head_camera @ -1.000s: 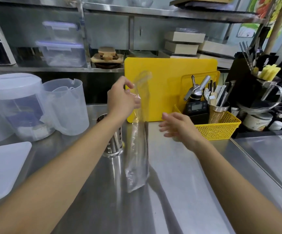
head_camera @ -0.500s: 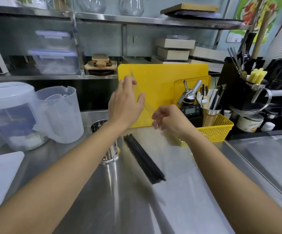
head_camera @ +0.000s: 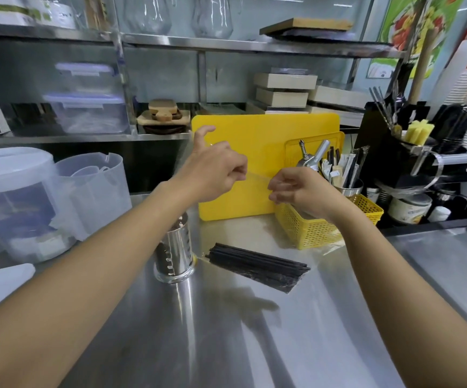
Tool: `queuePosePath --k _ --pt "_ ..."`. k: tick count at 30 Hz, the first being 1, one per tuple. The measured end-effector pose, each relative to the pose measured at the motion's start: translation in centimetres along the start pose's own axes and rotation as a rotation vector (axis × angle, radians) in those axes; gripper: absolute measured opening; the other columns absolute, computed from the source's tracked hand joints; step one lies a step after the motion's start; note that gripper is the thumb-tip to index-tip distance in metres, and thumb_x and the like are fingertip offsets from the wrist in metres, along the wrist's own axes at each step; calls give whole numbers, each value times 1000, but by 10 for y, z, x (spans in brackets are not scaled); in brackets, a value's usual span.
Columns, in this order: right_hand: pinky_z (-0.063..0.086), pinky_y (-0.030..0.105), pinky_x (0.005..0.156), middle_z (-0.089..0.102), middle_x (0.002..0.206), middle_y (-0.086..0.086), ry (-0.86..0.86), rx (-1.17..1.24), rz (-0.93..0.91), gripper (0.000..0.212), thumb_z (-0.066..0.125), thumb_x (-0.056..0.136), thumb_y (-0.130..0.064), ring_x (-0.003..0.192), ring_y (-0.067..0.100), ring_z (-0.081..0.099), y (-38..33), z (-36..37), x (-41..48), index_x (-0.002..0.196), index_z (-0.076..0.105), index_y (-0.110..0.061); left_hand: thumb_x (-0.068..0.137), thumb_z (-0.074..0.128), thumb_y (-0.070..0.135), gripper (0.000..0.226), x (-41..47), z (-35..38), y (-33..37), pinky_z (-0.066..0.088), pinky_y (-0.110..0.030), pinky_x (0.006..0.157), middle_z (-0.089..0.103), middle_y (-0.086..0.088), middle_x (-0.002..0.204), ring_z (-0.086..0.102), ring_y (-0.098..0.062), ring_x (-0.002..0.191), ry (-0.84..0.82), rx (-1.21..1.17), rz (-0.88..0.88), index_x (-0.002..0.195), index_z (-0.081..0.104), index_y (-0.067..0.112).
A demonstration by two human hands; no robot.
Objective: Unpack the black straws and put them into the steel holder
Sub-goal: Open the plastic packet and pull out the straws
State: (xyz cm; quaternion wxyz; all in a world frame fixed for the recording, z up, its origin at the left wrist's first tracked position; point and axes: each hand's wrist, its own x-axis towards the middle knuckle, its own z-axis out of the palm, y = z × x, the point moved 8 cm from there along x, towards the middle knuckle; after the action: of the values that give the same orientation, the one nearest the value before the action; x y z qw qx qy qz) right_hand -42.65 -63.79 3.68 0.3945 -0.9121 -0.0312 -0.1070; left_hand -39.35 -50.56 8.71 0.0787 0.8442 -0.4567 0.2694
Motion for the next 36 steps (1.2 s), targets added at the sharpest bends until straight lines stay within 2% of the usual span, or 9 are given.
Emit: queuePosePath --k 3,8,11,16,20,25,28,31,36 --pt "46 20 74 68 95 9 51 -26 13 13 70 80 -15 86 17 64 8 -11 -5 88 60 -18 91 53 24 16 5 -3 -9 3 -38 108 67 8 89 54 -15 100 -23 -42 -16 86 66 16" --pt "49 34 84 63 101 5 77 -23 72 36 75 74 -22 98 21 60 32 -24 -12 105 57 -20 90 55 25 18 10 -9 -24 20 -34 100 66 1 88 50 -23 100 -4 -110 -62 90 68 12" --pt "42 20 81 59 111 0 145 60 87 59 78 71 -22 105 14 55 48 -37 -23 123 51 -18 90 56 27 18 13 -16 -32 28 -36 95 68 -2 88 55 -26 91 30 -144 -90 91 68 13" --pt "46 32 89 60 106 -1 385 399 150 65 80 57 -23 105 18 57 89 -45 -43 115 51 -13 89 57 22 16 20 -29 -37 31 -32 79 68 -8 92 57 -29 90 74 -192 -105 93 67 10" --pt "41 29 89 60 121 6 373 634 221 70 76 67 -4 117 20 54 121 -17 -43 130 45 -12 89 57 24 16 27 -37 -31 28 -30 77 70 -6 94 53 -23 82 97 -191 -74 93 67 12" --pt "44 39 91 65 116 17 395 765 177 55 80 62 -19 107 31 60 121 -6 -33 113 61 -15 89 59 25 13 25 -40 -26 33 -29 75 68 -1 95 49 -15 79 84 -252 -56 92 67 16" --pt "47 39 79 68 96 18 453 845 96 45 81 62 -30 88 29 63 110 -10 -30 97 69 -4 89 58 29 15 22 -38 -30 35 -34 86 69 0 95 54 -21 90 107 -203 -65 92 67 17" --pt "46 32 68 66 68 5 493 973 55 9 67 80 -15 67 19 59 100 -10 -29 78 70 -7 86 59 37 18 16 -41 -38 22 -37 99 66 3 99 50 -22 108 211 -94 -105 90 67 21" --pt "47 31 74 67 65 -2 477 1288 38 11 54 87 -6 71 16 56 92 -6 -17 85 65 -8 80 63 47 41 -8 -40 -59 13 -40 103 55 -1 124 37 -24 125 360 23 -257 111 60 22"
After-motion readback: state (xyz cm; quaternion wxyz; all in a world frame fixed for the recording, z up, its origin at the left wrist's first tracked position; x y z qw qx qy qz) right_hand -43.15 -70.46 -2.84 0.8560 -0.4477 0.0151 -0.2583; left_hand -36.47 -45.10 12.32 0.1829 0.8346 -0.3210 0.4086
